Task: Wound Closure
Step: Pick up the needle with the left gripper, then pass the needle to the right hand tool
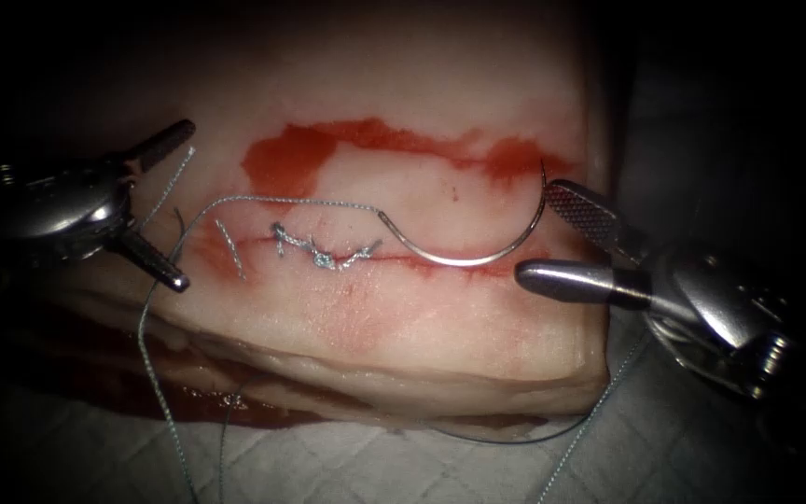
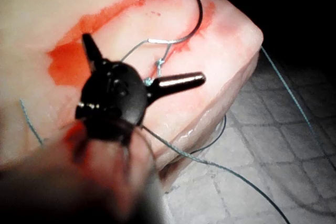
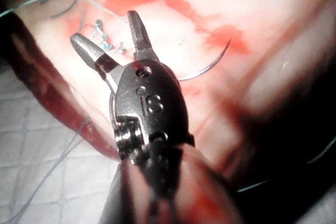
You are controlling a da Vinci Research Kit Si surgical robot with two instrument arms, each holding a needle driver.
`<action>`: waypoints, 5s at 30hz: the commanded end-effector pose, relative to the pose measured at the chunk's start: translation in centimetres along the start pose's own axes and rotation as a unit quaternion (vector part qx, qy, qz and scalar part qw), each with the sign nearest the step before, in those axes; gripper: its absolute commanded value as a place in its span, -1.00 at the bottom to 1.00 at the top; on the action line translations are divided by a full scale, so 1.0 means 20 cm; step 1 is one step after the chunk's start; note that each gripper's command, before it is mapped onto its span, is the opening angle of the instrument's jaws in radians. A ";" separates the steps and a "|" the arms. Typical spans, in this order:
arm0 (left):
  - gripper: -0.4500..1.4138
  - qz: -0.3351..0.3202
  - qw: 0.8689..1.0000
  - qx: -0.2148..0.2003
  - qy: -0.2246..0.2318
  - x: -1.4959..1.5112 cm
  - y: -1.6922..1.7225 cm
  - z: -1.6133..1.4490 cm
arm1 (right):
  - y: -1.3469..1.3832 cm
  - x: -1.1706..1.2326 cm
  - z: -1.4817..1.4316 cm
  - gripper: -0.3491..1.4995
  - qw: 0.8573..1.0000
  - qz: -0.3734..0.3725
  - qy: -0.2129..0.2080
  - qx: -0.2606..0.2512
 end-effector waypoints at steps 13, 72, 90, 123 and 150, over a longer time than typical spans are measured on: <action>0.87 -0.024 1.000 0.009 0.005 -0.001 -0.003 0.006 | -0.008 -0.005 -0.003 0.95 0.999 0.014 -0.007 0.045; -1.00 0.387 0.841 0.051 0.374 0.023 0.007 0.092 | -0.019 -0.018 -0.024 0.84 0.986 0.071 -0.044 0.144; -1.00 0.819 0.466 0.121 0.310 0.008 -0.028 0.066 | -0.018 -0.013 -0.032 0.78 0.993 0.102 0.003 0.052; -0.96 0.884 0.383 0.137 0.231 0.002 -0.063 0.070 | -0.038 0.013 0.007 0.42 0.774 0.493 0.267 -0.295; -0.60 0.896 0.375 0.078 0.224 -0.011 -0.063 0.066 | -0.014 0.027 0.039 -1.00 0.733 0.477 0.357 -0.327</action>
